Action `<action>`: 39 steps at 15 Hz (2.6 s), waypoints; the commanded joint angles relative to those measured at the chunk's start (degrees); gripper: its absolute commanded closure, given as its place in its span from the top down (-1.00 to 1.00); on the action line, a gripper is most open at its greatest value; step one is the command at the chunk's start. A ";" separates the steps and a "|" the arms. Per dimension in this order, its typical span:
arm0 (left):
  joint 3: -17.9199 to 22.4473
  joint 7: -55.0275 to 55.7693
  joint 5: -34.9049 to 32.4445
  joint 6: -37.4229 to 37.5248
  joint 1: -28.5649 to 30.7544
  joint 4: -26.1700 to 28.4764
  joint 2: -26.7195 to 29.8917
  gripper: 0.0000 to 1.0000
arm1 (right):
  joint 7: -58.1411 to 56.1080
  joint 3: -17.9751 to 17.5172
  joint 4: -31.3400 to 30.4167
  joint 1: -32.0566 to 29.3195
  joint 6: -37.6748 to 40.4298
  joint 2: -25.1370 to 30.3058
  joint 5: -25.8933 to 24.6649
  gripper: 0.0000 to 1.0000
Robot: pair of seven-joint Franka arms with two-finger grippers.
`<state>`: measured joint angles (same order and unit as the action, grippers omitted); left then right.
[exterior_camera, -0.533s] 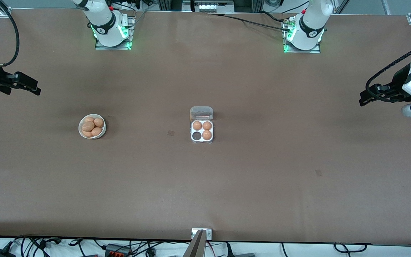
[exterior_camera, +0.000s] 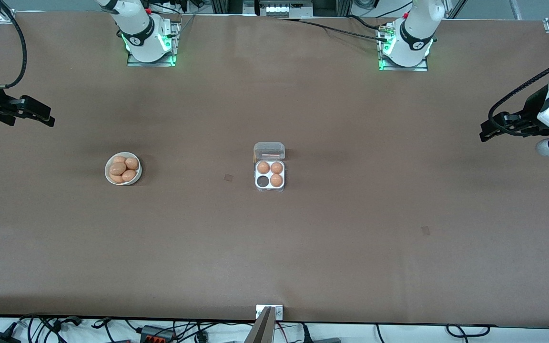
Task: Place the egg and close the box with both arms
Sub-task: 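Move the right gripper over the white bowl of eggs, then lower the right gripper into the bowl and grasp one brown egg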
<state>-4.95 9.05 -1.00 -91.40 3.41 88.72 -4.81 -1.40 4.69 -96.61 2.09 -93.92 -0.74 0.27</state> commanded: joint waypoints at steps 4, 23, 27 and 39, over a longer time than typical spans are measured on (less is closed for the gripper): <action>-0.15 -0.09 0.64 -0.36 0.19 1.28 1.47 1.00 | 0.79 -0.83 -0.95 0.90 -1.43 -9.26 -2.29 1.00; -0.23 -0.17 0.56 -0.36 0.11 1.19 1.47 1.00 | 5.80 -0.56 5.55 -2.00 -9.96 -34.85 7.02 1.00; -0.23 -0.17 0.56 -0.36 0.11 1.19 1.47 1.00 | 5.53 -0.48 5.90 -2.44 -9.79 -35.91 9.92 0.92; -0.23 -0.09 0.56 -0.27 0.11 1.19 1.47 1.00 | 4.13 -0.56 5.46 -3.31 -6.72 -37.14 13.44 0.63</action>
<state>-5.04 9.05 -1.00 -91.43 3.39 88.72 -4.75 4.07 4.55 -91.93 -0.25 -102.04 -37.18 12.16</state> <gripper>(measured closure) 0.000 0.181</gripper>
